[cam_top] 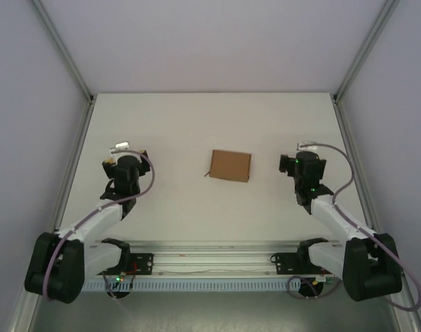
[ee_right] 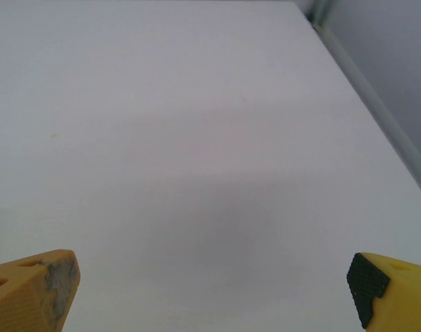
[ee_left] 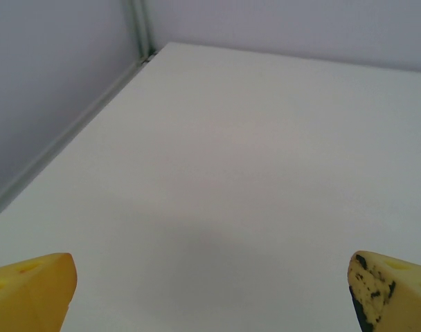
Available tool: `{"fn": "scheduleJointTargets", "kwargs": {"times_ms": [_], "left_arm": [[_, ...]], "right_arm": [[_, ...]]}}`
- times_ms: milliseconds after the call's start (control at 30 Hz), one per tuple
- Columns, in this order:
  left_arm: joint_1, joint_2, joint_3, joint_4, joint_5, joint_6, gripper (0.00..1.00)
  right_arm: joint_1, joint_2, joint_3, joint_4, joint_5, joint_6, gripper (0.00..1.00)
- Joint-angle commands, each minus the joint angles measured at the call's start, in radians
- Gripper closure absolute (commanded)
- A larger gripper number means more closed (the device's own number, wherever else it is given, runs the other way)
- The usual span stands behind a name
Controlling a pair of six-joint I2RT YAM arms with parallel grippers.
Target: Assemble paper box
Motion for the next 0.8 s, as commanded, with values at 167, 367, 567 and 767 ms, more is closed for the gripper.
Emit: {"fn": "scheduleJointTargets", "kwargs": {"times_ms": [167,367,567,767], "left_arm": [[0.096,0.205,-0.130,0.564,0.110,0.104,0.00],[0.196,0.385,-0.038,0.554,0.320,0.075,0.00],[0.192,0.422,-0.077,0.691,0.315,0.092,0.00],[0.192,0.394,-0.054,0.599,0.317,0.085,0.00]], "right_arm": [[-0.047,0.364,-0.165,0.814,0.005,0.055,0.00],[-0.170,0.421,-0.050,0.653,-0.175,0.139,0.00],[-0.169,0.399,-0.038,0.594,-0.178,0.134,0.00],[-0.169,0.403,-0.038,0.603,-0.178,0.134,0.00]]}}
